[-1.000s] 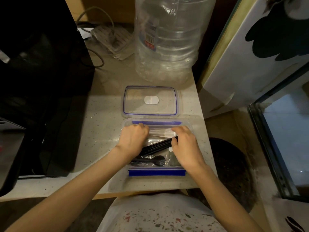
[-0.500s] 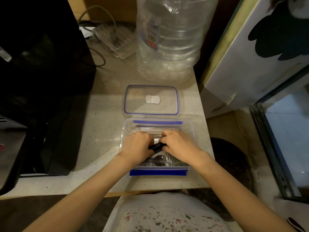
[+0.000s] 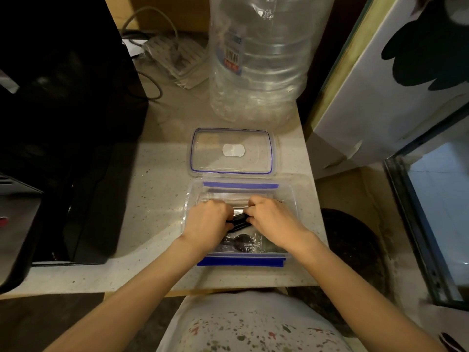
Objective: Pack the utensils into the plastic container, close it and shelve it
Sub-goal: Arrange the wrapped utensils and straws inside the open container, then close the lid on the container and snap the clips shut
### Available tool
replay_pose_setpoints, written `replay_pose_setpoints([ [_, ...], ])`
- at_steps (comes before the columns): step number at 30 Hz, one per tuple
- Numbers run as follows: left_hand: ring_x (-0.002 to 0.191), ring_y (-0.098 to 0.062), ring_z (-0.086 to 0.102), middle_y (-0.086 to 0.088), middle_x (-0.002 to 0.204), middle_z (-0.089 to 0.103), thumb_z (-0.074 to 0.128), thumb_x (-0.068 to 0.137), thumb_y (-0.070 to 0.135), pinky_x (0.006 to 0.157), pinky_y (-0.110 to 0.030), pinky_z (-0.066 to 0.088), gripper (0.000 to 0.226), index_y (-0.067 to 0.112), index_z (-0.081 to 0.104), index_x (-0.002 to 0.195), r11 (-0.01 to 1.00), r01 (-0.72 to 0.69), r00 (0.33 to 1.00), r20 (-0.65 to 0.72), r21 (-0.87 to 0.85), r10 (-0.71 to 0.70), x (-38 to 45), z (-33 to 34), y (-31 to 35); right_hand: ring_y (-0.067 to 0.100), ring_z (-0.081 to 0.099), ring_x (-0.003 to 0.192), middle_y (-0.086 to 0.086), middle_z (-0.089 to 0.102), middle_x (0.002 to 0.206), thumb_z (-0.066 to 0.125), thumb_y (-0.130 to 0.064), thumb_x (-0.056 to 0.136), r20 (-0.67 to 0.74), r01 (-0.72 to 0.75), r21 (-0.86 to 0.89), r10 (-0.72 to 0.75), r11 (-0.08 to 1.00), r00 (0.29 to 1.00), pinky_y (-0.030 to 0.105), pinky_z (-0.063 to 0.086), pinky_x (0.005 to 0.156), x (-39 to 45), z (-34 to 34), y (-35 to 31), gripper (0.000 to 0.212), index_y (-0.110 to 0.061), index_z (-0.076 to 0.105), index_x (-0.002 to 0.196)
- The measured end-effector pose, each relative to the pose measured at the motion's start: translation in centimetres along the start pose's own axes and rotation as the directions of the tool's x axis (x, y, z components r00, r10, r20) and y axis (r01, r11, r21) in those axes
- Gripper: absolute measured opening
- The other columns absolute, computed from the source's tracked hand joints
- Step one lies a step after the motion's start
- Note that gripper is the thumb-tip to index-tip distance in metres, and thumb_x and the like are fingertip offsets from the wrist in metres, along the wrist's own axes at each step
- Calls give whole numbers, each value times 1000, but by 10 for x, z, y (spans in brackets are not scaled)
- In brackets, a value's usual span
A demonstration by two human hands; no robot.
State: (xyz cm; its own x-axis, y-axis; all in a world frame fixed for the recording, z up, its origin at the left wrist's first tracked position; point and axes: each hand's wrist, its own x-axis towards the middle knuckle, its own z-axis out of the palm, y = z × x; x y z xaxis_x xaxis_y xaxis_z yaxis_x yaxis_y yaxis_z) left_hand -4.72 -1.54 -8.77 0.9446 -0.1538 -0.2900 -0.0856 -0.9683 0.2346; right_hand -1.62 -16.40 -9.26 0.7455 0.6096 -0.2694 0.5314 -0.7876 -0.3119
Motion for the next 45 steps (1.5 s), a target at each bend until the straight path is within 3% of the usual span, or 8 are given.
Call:
replay_pose_setpoints([
  [12,96,-23,61,-5,103,67,63,84,22,82,-39,53,20,18,67,103,994,-22,1000,2,-106,23,-6,-4,-2,21,60,100,5,58,113,54,-11,92,-6,6,61,-5,998,1000,37,52,88,-7,-11,4,24,-8,62,114],
  [16,100,-19,61,-1,109,67,59,87,22,81,-31,54,20,20,69,105,994,-56,998,-9,-92,55,-10,-9,-2,18,60,104,2,61,116,56,-14,92,-69,-21,115,29,993,997,32,50,93,-18,-32,10,31,-15,60,122],
  [22,91,-18,61,-2,103,65,54,89,21,67,-26,44,19,16,66,103,972,-8,999,47,233,-3,-26,-10,-4,16,55,102,1,61,113,64,-33,85,45,-39,-78,42,996,998,26,43,78,-35,-43,20,36,-24,61,119],
  [25,73,-17,54,-2,95,67,50,91,13,62,-25,37,17,16,65,98,949,0,998,57,314,-19,-28,-9,-1,16,49,107,0,64,113,64,-34,83,100,28,-192,-9,981,995,30,37,86,-39,-35,16,36,-22,64,117],
  [27,70,-16,50,-2,94,69,49,91,12,62,-25,40,18,17,65,98,953,2,997,68,302,-24,-26,-9,-2,16,47,107,-2,66,109,62,-34,84,93,46,-255,-22,966,995,31,35,89,-40,-33,16,30,-19,67,109],
  [32,83,-20,67,-4,95,72,54,90,13,73,-29,57,18,18,68,101,971,-35,992,123,238,6,-23,-7,-3,16,46,105,-2,65,103,61,-35,84,107,23,-265,5,964,994,32,34,90,-42,-34,17,25,-18,69,100],
  [38,95,-24,65,-6,102,70,58,86,13,79,-31,54,19,19,71,98,984,-57,984,178,168,26,-18,-14,0,15,45,104,-2,65,103,61,-35,84,114,27,-261,3,965,993,32,33,89,-42,-35,17,24,-18,69,100],
  [45,88,-14,66,-3,99,73,60,87,21,84,-29,56,16,15,72,97,992,-112,983,142,-55,119,-11,-30,-7,12,48,103,-5,64,110,62,-37,85,24,-18,-51,20,999,1000,29,34,87,-34,-44,30,29,-29,65,113],
])
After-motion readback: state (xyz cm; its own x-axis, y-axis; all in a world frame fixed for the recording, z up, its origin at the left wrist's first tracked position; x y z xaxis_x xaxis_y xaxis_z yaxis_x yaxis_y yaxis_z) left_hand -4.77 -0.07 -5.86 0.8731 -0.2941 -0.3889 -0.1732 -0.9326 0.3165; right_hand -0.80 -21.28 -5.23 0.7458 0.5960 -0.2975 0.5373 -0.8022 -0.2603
